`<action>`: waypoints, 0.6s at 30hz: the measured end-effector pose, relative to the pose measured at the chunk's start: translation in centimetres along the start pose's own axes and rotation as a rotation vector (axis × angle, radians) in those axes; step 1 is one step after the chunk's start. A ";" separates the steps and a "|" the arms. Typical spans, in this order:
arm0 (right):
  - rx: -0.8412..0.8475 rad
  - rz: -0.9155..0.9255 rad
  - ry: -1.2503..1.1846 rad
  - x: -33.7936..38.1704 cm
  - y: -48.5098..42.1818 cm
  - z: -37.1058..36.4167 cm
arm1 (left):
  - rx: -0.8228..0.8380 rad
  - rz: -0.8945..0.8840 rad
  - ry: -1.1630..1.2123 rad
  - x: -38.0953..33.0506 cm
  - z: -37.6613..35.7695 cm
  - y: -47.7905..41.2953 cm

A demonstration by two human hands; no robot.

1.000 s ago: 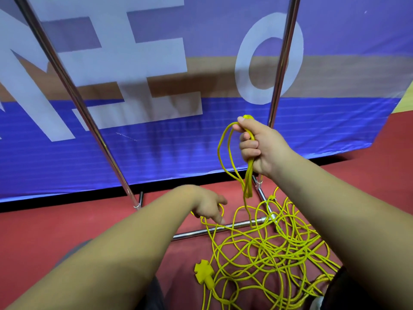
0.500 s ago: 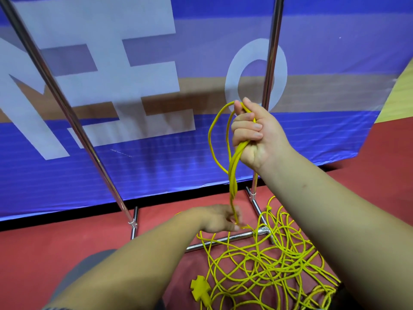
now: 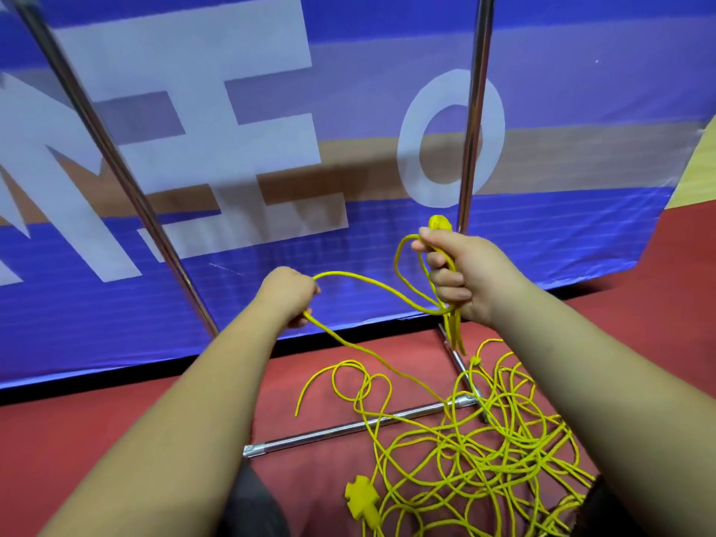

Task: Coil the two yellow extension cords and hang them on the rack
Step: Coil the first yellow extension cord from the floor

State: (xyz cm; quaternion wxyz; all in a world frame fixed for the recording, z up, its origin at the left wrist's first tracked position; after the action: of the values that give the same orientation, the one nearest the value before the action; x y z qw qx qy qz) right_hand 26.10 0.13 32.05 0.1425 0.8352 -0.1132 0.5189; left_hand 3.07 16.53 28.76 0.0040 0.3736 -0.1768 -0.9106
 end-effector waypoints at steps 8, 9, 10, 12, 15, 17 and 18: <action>-0.053 0.148 0.330 -2.3 -0.9 -2.1 | -0.029 -0.312 0.018 -1.9 1.9 5.5; -0.070 0.147 0.342 -2.8 -0.9 -2.2 | -0.005 -0.330 0.057 -2.1 1.6 6.0; -0.085 0.139 0.352 -3.2 -0.9 -2.3 | 0.019 -0.339 0.091 -2.1 1.4 6.4; -0.103 0.104 0.367 -4.1 -0.8 -2.4 | 0.070 -0.326 0.150 -2.0 0.7 7.0; -0.115 0.049 0.381 -5.3 -0.8 -2.4 | 0.233 -0.277 0.248 -2.1 -0.5 7.5; -0.148 0.018 0.342 -5.8 -0.9 -2.3 | 0.365 -0.302 0.211 -2.1 -1.2 7.8; -0.169 0.000 0.306 -5.9 -0.9 -2.1 | 0.427 -0.327 0.171 -2.0 -1.5 8.0</action>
State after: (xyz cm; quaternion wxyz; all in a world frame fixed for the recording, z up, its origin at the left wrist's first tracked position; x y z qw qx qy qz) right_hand 22.04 2.01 27.52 0.2280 0.7315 -0.1335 0.6286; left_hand 4.50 8.85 31.70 -0.2070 0.4650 -0.3009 -0.8064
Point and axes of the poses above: each hand's wrist, its own y-axis away from the middle knuckle, its own z-axis out of the back of the hand, x = y × z, the point moved 3 cm from there along -y, towards the middle knuckle, and after that the axes turned 6 degrees about z, right-handed, at the moved point
